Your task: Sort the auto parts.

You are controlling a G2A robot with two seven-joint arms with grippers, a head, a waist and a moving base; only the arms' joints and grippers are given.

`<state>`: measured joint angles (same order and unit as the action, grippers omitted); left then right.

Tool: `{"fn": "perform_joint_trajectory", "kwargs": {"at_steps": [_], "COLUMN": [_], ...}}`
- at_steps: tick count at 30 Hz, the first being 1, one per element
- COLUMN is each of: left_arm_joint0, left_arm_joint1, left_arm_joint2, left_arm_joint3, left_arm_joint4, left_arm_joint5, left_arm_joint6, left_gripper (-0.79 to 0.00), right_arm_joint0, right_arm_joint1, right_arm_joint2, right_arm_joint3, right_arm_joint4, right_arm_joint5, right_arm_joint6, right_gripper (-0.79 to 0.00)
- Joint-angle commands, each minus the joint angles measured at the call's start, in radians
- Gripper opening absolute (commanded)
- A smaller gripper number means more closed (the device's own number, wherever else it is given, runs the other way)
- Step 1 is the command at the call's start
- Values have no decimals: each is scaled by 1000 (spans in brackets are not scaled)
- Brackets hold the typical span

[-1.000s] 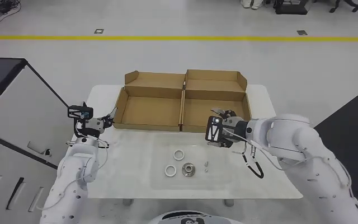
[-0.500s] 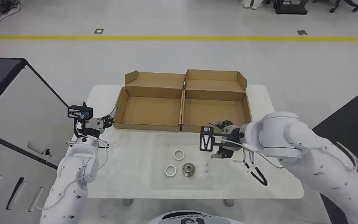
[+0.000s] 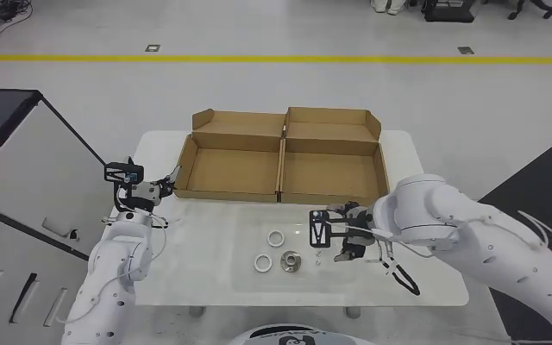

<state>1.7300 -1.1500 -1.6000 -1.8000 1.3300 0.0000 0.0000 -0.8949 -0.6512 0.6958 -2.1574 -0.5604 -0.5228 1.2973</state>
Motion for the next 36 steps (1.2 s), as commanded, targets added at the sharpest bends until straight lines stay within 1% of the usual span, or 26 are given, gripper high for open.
{"fn": "perform_joint_trajectory", "kwargs": {"at_steps": [1, 7, 11, 17, 23, 31, 33, 36], "left_arm_joint0": [0, 0, 0, 0, 0, 0, 0, 0], "left_arm_joint1": [0, 0, 0, 0, 0, 0, 0, 0], "left_arm_joint2": [0, 0, 0, 0, 0, 0, 0, 0], "left_arm_joint3": [0, 0, 0, 0, 0, 0, 0, 0], "left_arm_joint4": [0, 0, 0, 0, 0, 0, 0, 0], "left_arm_joint5": [0, 0, 0, 0, 0, 0, 0, 0], "left_arm_joint6": [0, 0, 0, 0, 0, 0, 0, 0], "left_gripper": [0, 0, 0, 0, 0, 0, 0, 0], "right_arm_joint0": [12, 36, 49, 54, 74, 95, 99, 105], "right_arm_joint1": [2, 1, -7, -31, -61, -95, -103, -114], "right_arm_joint2": [-14, -46, -59, -96, -132, -161, -167, -178], "right_arm_joint3": [5, 13, 31, 75, 122, 180, 197, 217], "right_arm_joint4": [10, 51, 81, 61, 43, 64, 66, 55], "right_arm_joint5": [4, 14, 19, 61, 83, 136, 148, 150], "right_arm_joint6": [4, 14, 12, -8, -17, -31, -32, -34], "right_gripper": [0, 0, 0, 0, 0, -9, 0, -55]}}
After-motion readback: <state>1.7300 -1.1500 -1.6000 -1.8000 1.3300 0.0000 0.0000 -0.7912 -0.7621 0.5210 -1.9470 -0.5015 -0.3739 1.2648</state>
